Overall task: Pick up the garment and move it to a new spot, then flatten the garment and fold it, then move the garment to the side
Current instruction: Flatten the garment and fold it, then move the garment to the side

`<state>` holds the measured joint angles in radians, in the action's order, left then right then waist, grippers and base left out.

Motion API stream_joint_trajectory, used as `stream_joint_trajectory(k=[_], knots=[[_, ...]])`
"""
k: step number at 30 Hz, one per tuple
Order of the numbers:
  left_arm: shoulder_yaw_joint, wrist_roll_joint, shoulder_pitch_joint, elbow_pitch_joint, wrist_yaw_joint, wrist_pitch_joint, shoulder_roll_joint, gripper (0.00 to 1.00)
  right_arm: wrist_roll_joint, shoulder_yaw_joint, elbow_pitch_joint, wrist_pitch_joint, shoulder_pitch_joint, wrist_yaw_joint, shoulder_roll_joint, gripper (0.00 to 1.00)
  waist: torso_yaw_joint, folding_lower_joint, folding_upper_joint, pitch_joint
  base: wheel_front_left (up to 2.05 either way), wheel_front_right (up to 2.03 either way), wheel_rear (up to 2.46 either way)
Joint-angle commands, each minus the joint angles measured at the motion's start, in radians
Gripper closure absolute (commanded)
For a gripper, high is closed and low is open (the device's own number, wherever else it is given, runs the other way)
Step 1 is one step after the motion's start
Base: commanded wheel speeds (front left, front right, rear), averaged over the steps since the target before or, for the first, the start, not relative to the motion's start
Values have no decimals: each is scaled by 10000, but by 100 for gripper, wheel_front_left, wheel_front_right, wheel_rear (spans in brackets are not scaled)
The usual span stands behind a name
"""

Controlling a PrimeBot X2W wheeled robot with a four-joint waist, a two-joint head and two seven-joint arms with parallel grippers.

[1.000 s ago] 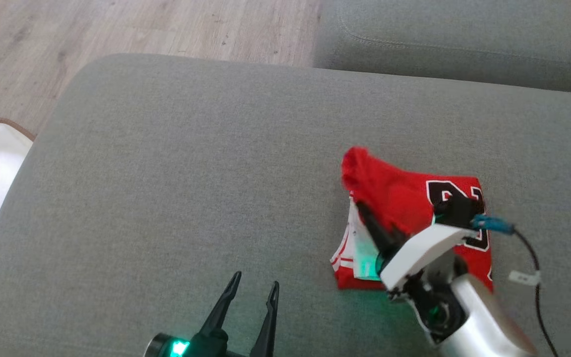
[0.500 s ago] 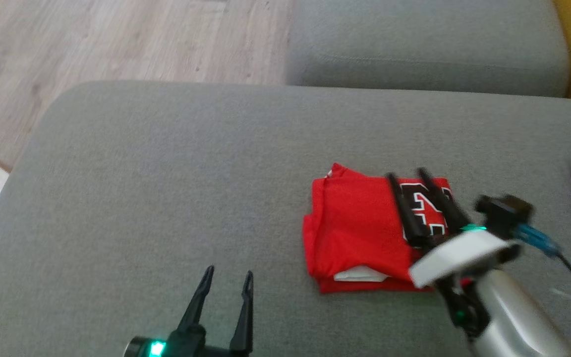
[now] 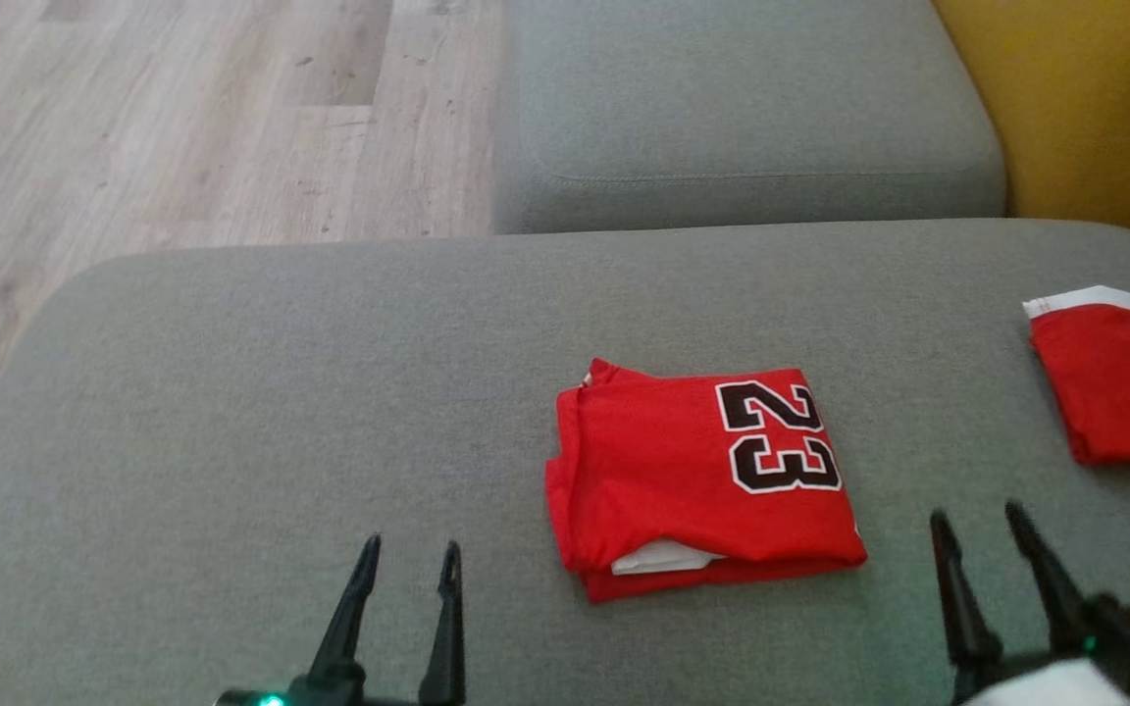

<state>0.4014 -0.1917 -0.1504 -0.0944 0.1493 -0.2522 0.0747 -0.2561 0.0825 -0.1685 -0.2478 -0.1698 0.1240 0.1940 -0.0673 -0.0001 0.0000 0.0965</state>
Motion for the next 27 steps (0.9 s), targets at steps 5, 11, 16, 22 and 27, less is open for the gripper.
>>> stream_joint_trajectory(k=[5, 11, 16, 22, 27], knots=[[-688, 323, -115, 266, -41, -95, -124, 0, 533, -16, 482, -137, -355, 67, -343, 0, 220, 1, 0, 62, 0, 0, 0], [-912, 623, -280, 228, -30, -95, -148, 0, 644, 28, 486, -138, -431, 67, -471, 0, 267, 1, 0, 90, 0, 0, 0], [-1078, 745, -316, 99, 44, -95, -170, 0, 728, 81, 510, -138, -414, 67, -445, 0, 237, 1, 0, 130, 0, 0, 0], [-1169, 741, -367, -19, 41, -95, -197, 0, 759, 116, 485, -139, -434, 67, -403, 0, 178, 1, 0, 170, 0, 0, 0], [-1218, 711, -430, -57, 49, -95, -212, 0, 716, 218, 460, -139, -411, 67, -357, 0, 177, 1, 0, 175, 0, 0, 0]])
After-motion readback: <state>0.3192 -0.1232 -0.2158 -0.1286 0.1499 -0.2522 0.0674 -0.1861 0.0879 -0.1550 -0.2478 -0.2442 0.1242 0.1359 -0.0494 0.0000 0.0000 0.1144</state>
